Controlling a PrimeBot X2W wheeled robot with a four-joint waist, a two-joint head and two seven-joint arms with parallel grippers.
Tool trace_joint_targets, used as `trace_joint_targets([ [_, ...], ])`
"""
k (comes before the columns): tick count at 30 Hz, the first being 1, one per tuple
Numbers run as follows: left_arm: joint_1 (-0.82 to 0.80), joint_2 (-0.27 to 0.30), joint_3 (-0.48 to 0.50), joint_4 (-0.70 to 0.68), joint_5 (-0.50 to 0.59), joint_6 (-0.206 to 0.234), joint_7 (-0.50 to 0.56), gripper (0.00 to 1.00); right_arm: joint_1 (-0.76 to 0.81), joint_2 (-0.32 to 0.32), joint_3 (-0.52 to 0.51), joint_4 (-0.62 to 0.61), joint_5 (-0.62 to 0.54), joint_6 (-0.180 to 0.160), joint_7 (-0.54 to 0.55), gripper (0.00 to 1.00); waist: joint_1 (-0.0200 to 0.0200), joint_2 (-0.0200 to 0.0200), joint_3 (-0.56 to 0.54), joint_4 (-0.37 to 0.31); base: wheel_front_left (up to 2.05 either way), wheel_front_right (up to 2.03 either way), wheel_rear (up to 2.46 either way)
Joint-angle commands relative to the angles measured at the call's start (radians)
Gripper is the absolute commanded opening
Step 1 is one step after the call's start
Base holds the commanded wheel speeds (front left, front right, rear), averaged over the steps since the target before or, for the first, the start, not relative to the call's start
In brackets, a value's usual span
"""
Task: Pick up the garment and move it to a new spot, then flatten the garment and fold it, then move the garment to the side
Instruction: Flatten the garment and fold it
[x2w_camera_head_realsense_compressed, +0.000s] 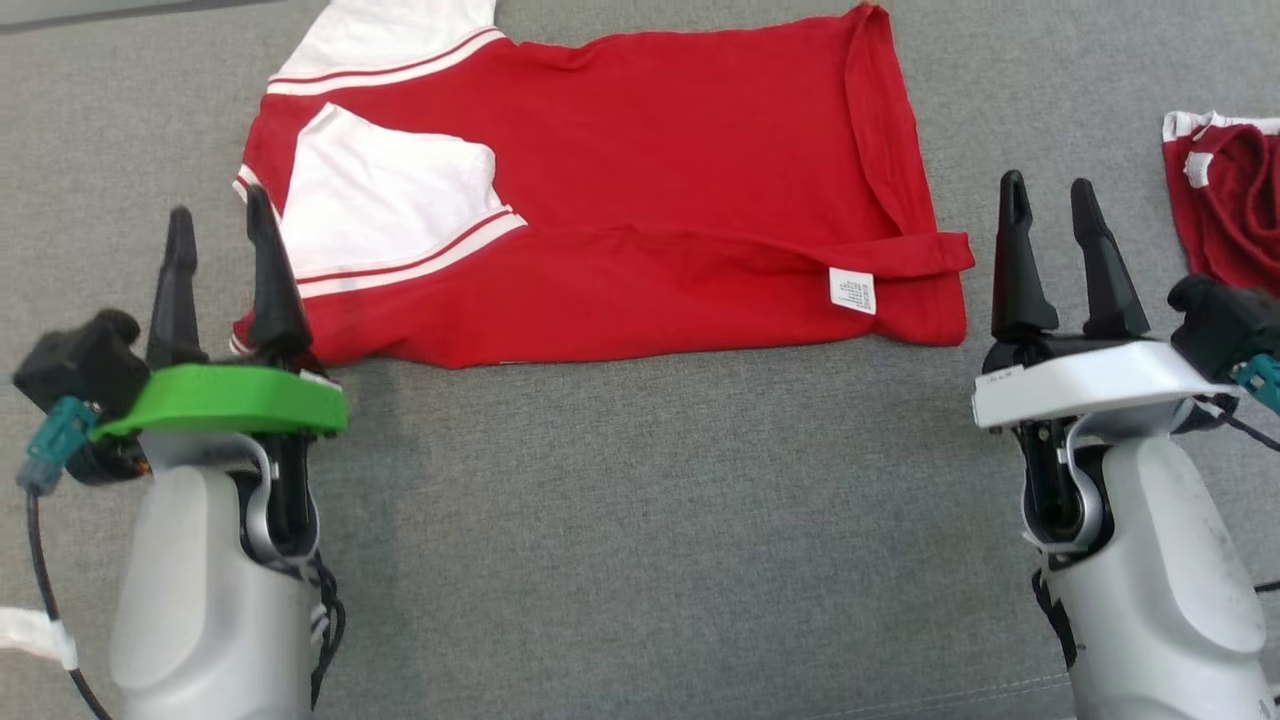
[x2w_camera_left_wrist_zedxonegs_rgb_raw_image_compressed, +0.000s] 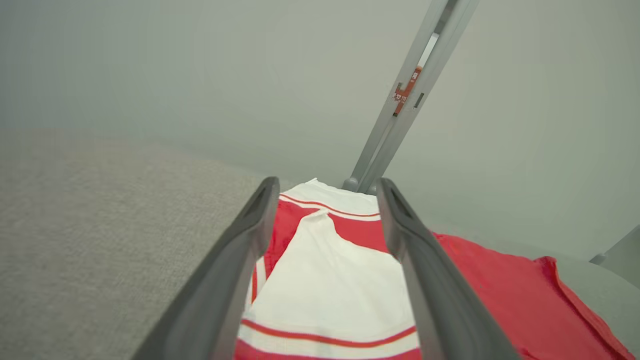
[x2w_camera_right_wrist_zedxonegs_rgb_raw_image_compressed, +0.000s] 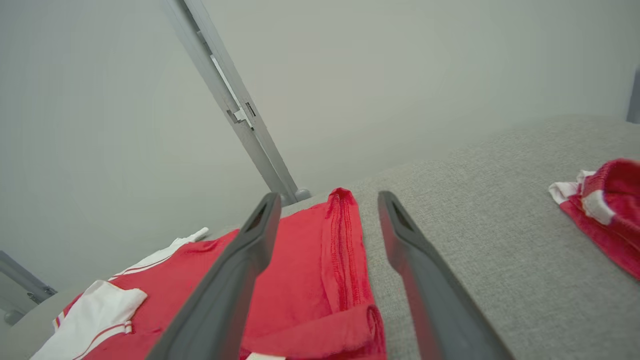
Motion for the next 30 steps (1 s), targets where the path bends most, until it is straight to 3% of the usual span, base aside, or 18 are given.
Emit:
trace_joint_targets([
  [1,0.035,0.001,-0.001,0.015,-0.001,-0.001,0.000,1.00,0.037,-0.001,-0.007,-0.023,-0.041,0.000,0.012,1.00,0.0000,0.0000,-0.025,0.014,0.00,0.00,0.00],
  [6,0.095,0.026,-0.006,0.050,0.007,0.029,0.086,1.00,0.124,-0.001,-0.008,-0.100,-0.094,0.000,0.055,1.00,0.0000,0.0000,-0.054,0.021,0.00,0.00,0.00],
  [13,0.144,0.028,-0.006,0.050,-0.042,0.089,0.327,1.00,0.186,-0.001,0.012,-0.158,-0.064,0.000,0.088,1.00,0.0000,0.0000,-0.060,0.010,0.00,0.00,0.00],
  [23,0.135,0.018,0.021,0.003,-0.101,0.146,0.402,1.00,0.183,-0.001,0.023,-0.177,-0.064,0.000,0.096,1.00,0.0000,0.0000,-0.033,-0.021,0.00,0.00,0.00],
  [24,0.137,0.019,0.021,0.001,-0.100,0.155,0.410,0.85,0.185,-0.001,0.023,-0.172,-0.065,0.000,0.100,1.00,0.0000,0.0000,-0.033,-0.022,0.00,0.00,0.00],
  [26,0.141,0.019,0.017,-0.003,-0.098,0.162,0.419,0.39,0.186,-0.001,0.022,-0.158,-0.066,0.000,0.112,1.00,0.0000,0.0000,-0.033,-0.022,0.00,0.00,0.00],
  [28,0.149,0.018,0.015,-0.009,-0.103,0.166,0.427,0.00,0.181,-0.001,0.017,-0.135,-0.069,0.000,0.127,1.00,0.0000,0.0000,-0.034,-0.021,0.00,0.00,0.00],
  [30,0.160,0.016,0.014,-0.023,-0.112,0.165,0.425,0.00,0.162,-0.001,0.011,-0.083,-0.084,0.000,0.160,1.00,0.0000,0.0000,-0.035,-0.015,0.00,0.00,0.00],
])
